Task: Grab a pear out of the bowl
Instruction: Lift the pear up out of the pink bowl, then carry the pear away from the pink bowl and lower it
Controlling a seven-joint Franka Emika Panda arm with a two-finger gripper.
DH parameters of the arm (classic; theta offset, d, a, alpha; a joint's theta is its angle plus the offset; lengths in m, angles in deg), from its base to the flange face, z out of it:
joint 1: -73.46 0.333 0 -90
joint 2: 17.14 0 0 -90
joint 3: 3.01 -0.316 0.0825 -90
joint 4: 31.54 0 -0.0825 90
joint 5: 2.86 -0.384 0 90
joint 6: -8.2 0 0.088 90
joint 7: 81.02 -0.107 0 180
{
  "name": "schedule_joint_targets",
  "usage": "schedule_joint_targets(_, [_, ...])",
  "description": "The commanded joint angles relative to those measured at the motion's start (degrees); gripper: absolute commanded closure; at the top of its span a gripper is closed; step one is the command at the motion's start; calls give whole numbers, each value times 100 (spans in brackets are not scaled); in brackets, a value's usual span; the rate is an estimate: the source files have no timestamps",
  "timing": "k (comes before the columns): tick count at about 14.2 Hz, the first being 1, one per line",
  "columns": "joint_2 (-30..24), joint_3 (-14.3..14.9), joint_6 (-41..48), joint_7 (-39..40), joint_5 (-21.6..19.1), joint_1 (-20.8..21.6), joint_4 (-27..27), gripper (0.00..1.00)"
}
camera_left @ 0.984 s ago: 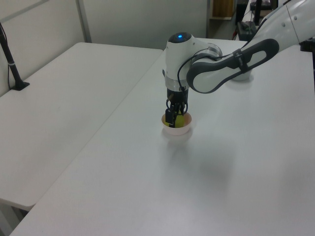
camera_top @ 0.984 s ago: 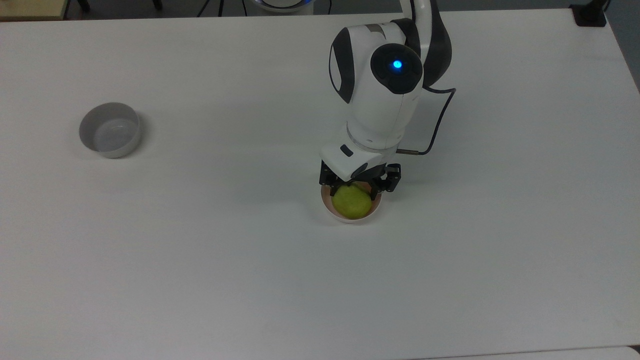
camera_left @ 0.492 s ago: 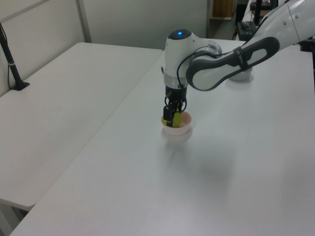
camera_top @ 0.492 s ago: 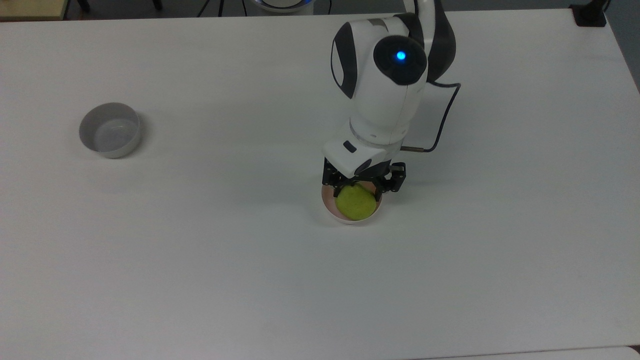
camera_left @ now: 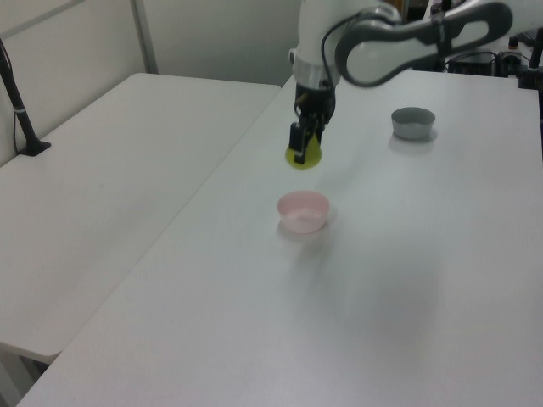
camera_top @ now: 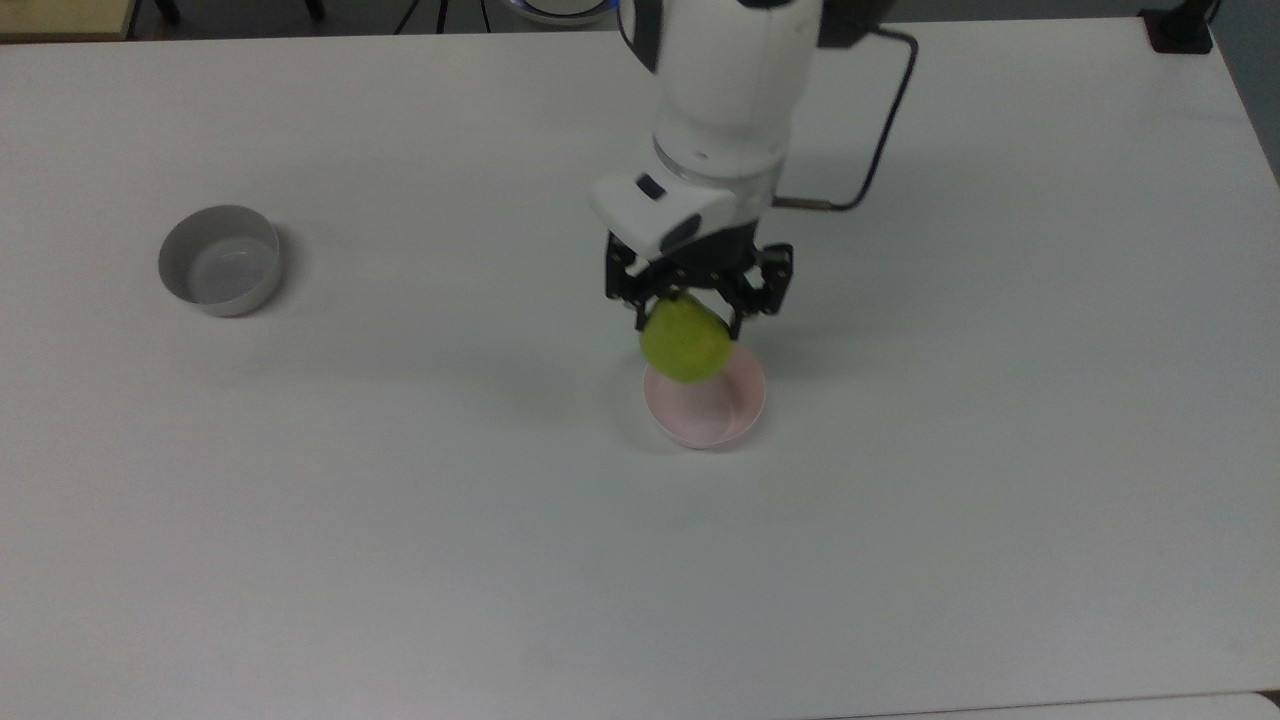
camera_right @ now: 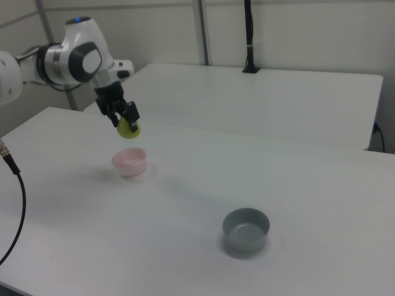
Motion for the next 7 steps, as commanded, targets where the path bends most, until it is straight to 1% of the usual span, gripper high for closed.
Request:
schedule_joint_targets(1, [-819, -100, 769, 723, -59, -368, -420, 75])
schedule_joint_targets(3, [-1065, -407, 1015, 1101, -42, -807, -613, 75])
schedule_joint_targets(4, [-1188, -487, 1138, 1355, 37, -1088, -709, 75])
schedule_joint_targets(7, [-1365, -488, 1307, 2128, 81, -1748, -955, 75])
